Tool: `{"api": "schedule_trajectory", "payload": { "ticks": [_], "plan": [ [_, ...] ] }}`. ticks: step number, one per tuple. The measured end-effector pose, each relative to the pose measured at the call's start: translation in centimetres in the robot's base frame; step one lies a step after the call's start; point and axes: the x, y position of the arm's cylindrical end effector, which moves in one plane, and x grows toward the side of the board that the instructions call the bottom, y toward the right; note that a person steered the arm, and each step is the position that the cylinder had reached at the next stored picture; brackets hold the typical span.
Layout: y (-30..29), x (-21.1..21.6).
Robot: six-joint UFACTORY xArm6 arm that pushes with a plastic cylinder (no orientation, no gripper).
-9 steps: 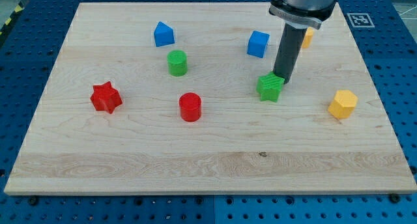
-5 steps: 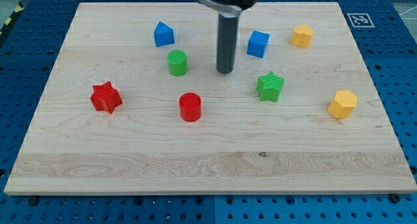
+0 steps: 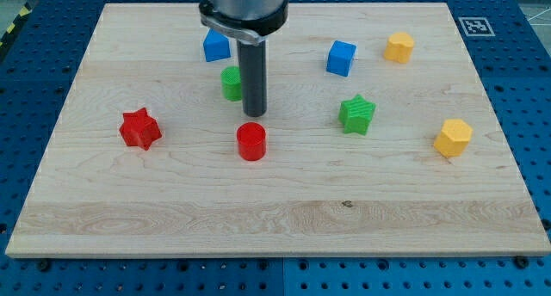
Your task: Move red circle to the bottom center
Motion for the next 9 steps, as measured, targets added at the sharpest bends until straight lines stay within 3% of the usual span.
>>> {"api": "schedule_trajectory", "payload": {
  "ticks": [2,3,5,7,9],
  "plan": [
    [-1.8,1.7],
    [-1.4,5.5],
    [-1.4,6.0],
    [-1.3,2.7],
    [0.7,4.6]
  ]
}}
